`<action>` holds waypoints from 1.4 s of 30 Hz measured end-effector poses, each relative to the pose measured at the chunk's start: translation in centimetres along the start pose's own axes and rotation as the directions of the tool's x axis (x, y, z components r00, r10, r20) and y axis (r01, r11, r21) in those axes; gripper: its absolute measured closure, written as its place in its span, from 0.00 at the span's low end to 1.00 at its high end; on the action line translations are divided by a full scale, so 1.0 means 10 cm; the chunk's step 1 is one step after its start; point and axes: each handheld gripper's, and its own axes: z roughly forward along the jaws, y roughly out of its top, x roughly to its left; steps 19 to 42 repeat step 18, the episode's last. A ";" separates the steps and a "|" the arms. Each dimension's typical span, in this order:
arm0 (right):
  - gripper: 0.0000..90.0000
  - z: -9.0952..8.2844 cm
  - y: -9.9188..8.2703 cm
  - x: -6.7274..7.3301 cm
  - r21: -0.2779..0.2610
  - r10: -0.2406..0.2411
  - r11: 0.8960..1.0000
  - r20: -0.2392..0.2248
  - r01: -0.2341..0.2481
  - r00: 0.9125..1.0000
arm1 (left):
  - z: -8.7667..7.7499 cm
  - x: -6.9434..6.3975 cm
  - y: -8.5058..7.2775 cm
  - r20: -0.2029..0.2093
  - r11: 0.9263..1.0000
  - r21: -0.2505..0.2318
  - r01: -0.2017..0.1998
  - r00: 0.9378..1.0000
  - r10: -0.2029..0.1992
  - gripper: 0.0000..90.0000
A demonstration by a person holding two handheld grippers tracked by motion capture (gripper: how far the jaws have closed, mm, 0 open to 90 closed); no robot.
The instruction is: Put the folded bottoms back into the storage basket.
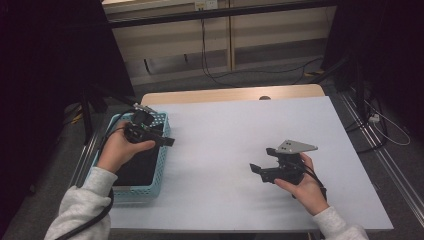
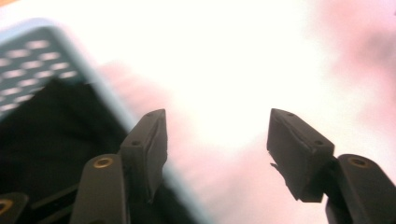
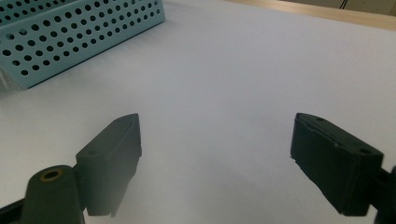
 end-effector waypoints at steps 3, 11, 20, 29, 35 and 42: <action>0.18 -0.07 -0.05 -0.04 0.003 0.000 1.000 0.005 0.000 1.000 | 0.11 -0.19 -0.04 0.044 1.000 -0.013 -0.023 0.999 0.023 0.39; 0.17 -0.22 -0.21 -0.11 0.032 -0.018 0.999 -0.001 0.018 1.000 | 0.41 -0.57 -0.28 0.124 0.998 -0.052 -0.048 0.991 0.054 0.30; 0.16 -0.31 -0.31 -0.15 0.048 -0.022 0.999 0.003 0.022 1.000 | 0.55 -0.70 -0.40 0.137 0.998 -0.033 -0.056 0.989 0.060 0.27; 0.16 -0.31 -0.31 -0.15 0.048 -0.022 0.999 0.003 0.022 1.000 | 0.55 -0.70 -0.40 0.137 0.998 -0.033 -0.056 0.989 0.060 0.27; 0.16 -0.31 -0.31 -0.15 0.048 -0.022 0.999 0.003 0.022 1.000 | 0.55 -0.70 -0.40 0.137 0.998 -0.033 -0.056 0.989 0.060 0.27; 0.16 -0.31 -0.31 -0.15 0.048 -0.022 0.999 0.003 0.022 1.000 | 0.55 -0.70 -0.40 0.137 0.998 -0.033 -0.056 0.989 0.060 0.27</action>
